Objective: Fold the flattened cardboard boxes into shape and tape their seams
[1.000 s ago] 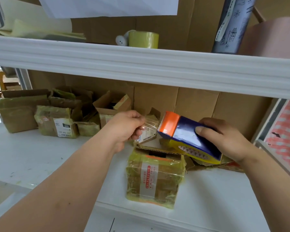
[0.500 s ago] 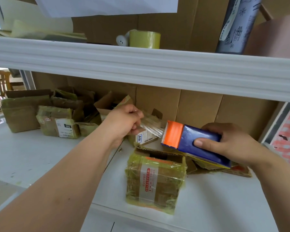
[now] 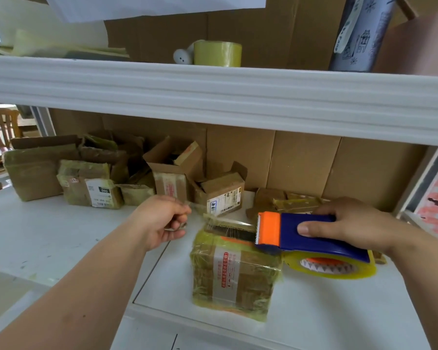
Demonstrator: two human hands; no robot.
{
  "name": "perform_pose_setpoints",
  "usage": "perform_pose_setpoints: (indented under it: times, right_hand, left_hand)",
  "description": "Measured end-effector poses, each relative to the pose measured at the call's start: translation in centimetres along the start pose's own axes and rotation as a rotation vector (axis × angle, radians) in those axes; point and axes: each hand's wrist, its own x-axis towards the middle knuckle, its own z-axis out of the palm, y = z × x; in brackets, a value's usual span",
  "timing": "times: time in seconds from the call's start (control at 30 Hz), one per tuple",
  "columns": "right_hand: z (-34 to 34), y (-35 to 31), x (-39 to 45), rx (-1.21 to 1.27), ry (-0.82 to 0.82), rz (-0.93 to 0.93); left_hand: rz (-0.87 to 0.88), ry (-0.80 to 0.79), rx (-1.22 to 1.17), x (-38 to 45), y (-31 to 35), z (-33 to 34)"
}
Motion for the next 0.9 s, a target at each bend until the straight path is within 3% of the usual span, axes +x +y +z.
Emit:
perform_pose_setpoints:
  times: [0.67, 0.9]
  right_hand:
    - [0.1, -0.4, 0.3, -0.062, -0.064, 0.079]
    - [0.9, 0.3, 0.1, -0.029, -0.02, 0.076]
  left_hand:
    - [-0.21, -0.065, -0.024, -0.1, -5.5, 0.7]
    - [-0.183, -0.092, 0.297, -0.7, -4.9, 1.5]
